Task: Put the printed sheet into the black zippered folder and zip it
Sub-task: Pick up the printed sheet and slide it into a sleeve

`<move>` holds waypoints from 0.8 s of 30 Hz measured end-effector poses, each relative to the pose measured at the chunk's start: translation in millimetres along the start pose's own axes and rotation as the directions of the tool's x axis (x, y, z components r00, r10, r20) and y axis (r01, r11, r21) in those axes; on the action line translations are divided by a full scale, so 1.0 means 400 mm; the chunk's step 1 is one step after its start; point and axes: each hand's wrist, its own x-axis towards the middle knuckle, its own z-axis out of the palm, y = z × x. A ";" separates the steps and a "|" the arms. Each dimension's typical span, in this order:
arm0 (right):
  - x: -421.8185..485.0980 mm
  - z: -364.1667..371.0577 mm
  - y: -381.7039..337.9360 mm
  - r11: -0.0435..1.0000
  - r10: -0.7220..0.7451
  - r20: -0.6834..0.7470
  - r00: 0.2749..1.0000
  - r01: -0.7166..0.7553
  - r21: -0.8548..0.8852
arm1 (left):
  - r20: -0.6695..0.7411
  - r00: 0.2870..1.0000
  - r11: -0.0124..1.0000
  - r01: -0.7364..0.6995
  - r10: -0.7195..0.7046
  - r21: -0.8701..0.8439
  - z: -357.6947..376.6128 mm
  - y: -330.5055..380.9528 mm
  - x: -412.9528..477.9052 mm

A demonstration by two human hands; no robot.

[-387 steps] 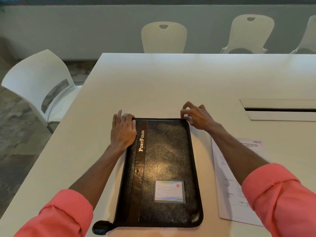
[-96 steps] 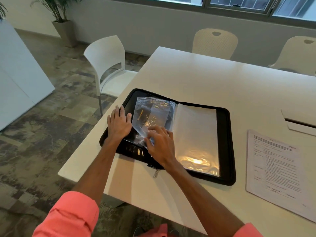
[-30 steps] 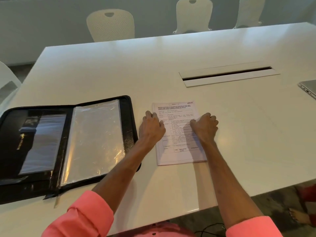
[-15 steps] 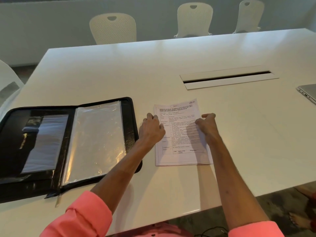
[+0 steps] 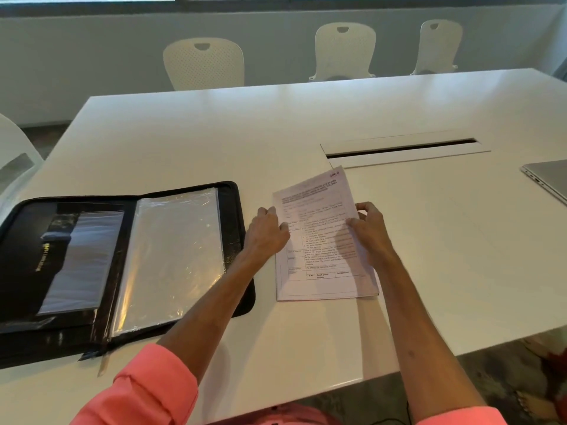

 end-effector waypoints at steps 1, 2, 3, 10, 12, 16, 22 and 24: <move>-0.007 -0.002 -0.011 0.999 -0.037 0.001 0.999 0.037 0.019 | -0.023 1.000 0.999 0.019 -0.020 -0.045 -0.002 -0.006 0.008; -0.012 -0.005 -0.021 0.996 -0.076 0.001 0.997 0.076 0.040 | -0.034 0.998 0.993 0.049 -0.053 -0.105 -0.008 -0.009 0.013; -0.016 -0.007 -0.032 0.992 -0.106 0.002 0.994 0.106 0.068 | -0.032 0.995 0.977 0.089 -0.097 -0.193 -0.015 -0.011 0.020; -0.015 -0.003 -0.124 0.934 -0.240 -0.036 0.970 0.241 0.263 | -0.075 0.997 0.599 -0.046 -0.024 -0.799 -0.113 0.053 0.015; -0.014 0.009 -0.150 0.927 -0.270 -0.023 0.963 0.266 0.265 | -0.190 0.982 0.576 -0.146 -0.016 -0.804 -0.129 0.074 0.012; -0.021 0.046 -0.186 0.905 -0.348 0.024 0.937 0.330 0.270 | -0.355 0.934 0.575 -0.275 -0.029 -0.770 -0.154 0.113 0.022; -0.036 0.085 -0.201 0.852 -0.437 -0.073 0.896 0.439 0.287 | -0.437 0.899 0.521 -0.373 -0.001 -0.768 -0.176 0.136 0.005; -0.033 0.088 -0.182 0.848 -0.441 -0.075 0.895 0.442 0.292 | -0.414 0.910 0.516 -0.349 -0.012 -0.782 -0.162 0.120 0.000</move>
